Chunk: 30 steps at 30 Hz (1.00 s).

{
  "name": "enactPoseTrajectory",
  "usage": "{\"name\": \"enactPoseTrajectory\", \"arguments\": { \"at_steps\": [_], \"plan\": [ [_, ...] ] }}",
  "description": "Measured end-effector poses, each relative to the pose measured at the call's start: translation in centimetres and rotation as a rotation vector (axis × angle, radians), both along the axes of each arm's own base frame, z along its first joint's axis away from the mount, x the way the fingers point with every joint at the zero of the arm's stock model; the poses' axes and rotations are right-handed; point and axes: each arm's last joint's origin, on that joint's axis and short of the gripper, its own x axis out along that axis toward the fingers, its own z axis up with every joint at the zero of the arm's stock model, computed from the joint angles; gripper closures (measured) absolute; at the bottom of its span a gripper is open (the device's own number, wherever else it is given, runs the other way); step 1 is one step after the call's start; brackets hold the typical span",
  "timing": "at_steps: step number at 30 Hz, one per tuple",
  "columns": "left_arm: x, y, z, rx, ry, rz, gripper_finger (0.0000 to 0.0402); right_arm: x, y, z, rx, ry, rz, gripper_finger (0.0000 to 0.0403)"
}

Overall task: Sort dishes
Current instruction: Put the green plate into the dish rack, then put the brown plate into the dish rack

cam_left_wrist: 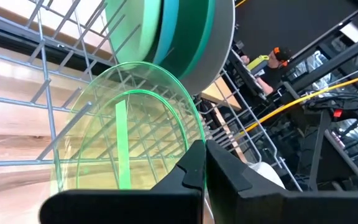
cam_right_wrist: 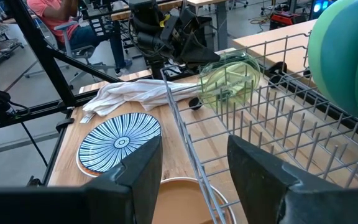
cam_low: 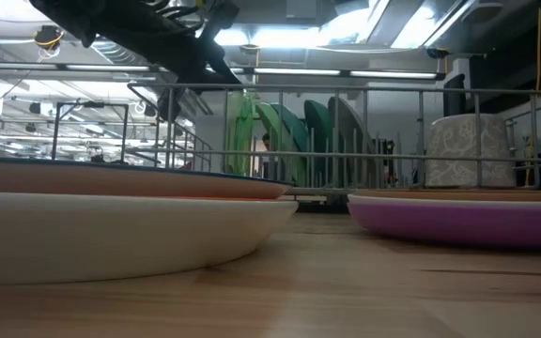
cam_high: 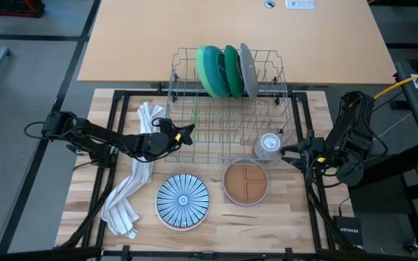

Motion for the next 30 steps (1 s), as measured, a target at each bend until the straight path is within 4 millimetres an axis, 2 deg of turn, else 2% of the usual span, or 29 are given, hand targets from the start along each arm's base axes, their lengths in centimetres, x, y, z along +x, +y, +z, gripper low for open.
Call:
{"name": "enactPoseTrajectory", "arguments": {
  "at_steps": [5, 16, 22, 25, 30],
  "plan": [
    [0.0, 0.0, 0.0, -0.001, 0.000, 0.002, 0.0394, 0.0, 0.0, 0.0, 0.000, 0.000, 0.000, 0.0217],
    [0.0, 0.0, 0.0, 0.049, 0.047, -0.007, 0.0317, 0.0, 0.0, 0.0, 0.000, 0.000, 0.000, 0.0217],
    [-0.1, 0.1, 0.1, 0.099, 0.079, 0.015, 0.0307, 0.0, 0.0, 0.0, 0.000, 0.000, 0.001, 0.0217],
    [-0.3, 0.3, 0.9, 0.155, 0.082, 0.042, 0.0306, 0.0, 0.0, 0.0, 0.000, 0.000, 0.001, 0.0217],
    [-0.7, 0.0, 3.3, 0.318, 0.049, 0.016, 0.0306, 0.0, 0.0, 0.0, 0.002, 0.005, 0.006, 0.0217]
  ]
}}
